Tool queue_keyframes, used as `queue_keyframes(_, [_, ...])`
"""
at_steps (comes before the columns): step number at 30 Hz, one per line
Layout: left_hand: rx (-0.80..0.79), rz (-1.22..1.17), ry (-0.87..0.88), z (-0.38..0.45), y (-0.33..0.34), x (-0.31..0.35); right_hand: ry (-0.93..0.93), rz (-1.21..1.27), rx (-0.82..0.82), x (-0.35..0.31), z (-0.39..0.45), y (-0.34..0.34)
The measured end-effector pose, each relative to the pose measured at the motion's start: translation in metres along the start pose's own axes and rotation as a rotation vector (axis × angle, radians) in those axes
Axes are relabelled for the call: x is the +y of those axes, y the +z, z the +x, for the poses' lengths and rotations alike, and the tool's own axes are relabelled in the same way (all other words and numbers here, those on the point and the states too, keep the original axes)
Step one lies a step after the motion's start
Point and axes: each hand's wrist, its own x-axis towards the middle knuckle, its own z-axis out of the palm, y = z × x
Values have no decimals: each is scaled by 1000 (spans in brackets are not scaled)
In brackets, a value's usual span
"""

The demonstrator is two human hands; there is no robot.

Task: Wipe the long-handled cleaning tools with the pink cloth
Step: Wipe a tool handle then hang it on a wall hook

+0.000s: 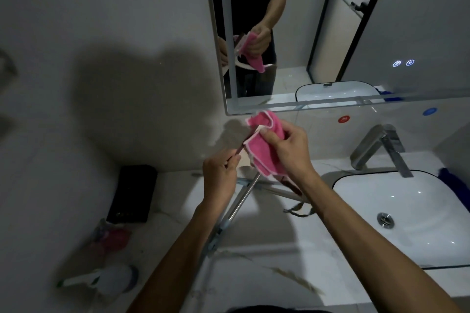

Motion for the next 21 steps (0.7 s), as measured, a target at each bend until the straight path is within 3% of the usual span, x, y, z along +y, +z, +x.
queue_keyframes(6, [7, -179, -147, -4, 8, 5, -144, -73, -44, -14, 5, 5])
queue_keyframes(9, [7, -237, -226, -2, 10, 9, -72, -11, -27, -3, -1, 5])
queue_keyframes(11, [23, -256, -240, -2, 6, 10, -11, -34, -117, 7, -3, -1])
queue_keyframes(15, [50, -299, -242, 0, 1, 16, -59, -454, -308, 21, -6, -1])
queue_keyframes(19, [30, -298, -226, -3, 2, 22, -117, -414, -167, 20, -12, 9])
queue_keyframes(21, [54, -306, -229, -2, 2, 21, -110, -495, -173, 21, -9, 9])
